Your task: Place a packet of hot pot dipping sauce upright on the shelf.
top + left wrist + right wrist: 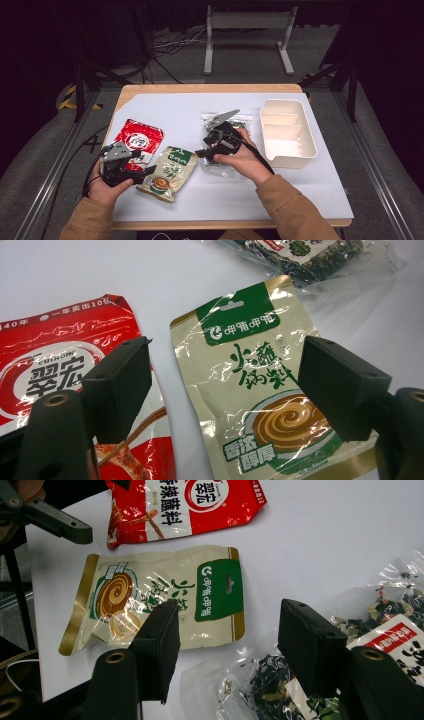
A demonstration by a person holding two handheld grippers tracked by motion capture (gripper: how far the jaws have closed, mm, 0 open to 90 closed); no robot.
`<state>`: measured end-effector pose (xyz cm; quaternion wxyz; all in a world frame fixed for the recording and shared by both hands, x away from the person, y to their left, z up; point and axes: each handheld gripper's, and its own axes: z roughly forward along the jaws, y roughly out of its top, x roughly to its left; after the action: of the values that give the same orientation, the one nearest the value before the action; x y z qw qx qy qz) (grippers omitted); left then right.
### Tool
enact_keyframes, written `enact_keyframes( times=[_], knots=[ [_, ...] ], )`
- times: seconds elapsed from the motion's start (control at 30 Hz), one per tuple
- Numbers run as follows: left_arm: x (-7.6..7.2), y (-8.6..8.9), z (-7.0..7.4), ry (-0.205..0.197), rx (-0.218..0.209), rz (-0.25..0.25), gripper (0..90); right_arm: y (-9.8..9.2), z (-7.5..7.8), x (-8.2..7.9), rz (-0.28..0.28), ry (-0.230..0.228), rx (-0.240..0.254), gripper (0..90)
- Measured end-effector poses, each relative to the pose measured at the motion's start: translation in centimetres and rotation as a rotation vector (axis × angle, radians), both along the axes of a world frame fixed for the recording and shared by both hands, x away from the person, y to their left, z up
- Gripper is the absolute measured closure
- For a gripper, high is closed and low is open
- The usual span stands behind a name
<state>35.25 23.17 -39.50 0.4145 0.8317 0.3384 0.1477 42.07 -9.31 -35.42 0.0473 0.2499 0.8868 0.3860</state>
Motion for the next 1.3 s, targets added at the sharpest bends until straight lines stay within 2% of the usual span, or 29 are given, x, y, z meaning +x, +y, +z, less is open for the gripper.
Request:
enact_keyframes(
  times=[0.07,0.13,0.23,0.33,0.5,0.73,0.87,1.3],
  knots=[
    [0.0,0.0,0.0,0.001,0.000,-0.001,22.1,0.3,-0.1,0.2,-0.002,0.003,-0.001,41.5],
    [0.1,0.0,0.0,-0.001,0.003,-0.002,22.1,0.8,-0.3,0.8,0.001,0.035,0.020,40.9],
    [0.0,-0.1,-0.1,0.003,0.001,-0.001,22.1,1.1,-0.5,1.1,0.001,0.057,0.045,40.6],
    [0.0,-0.1,-0.1,0.001,0.002,0.000,22.1,1.3,-0.7,1.4,-0.005,0.054,0.049,40.6],
    [0.1,-0.1,-0.2,0.002,0.012,0.003,22.2,2.1,-1.5,2.0,-0.019,0.052,0.032,40.6],
    [0.2,-0.1,-0.2,0.006,0.014,0.017,22.7,3.0,-2.7,2.5,-0.025,0.075,0.003,40.6],
    [0.2,-0.1,-0.2,0.006,0.014,0.017,22.7,3.7,-3.7,2.8,-0.013,0.108,-0.024,35.3],
    [0.1,-0.2,-0.5,0.011,0.019,0.016,22.7,4.7,-5.7,3.5,0.001,0.178,-0.056,32.1]
  ],
)
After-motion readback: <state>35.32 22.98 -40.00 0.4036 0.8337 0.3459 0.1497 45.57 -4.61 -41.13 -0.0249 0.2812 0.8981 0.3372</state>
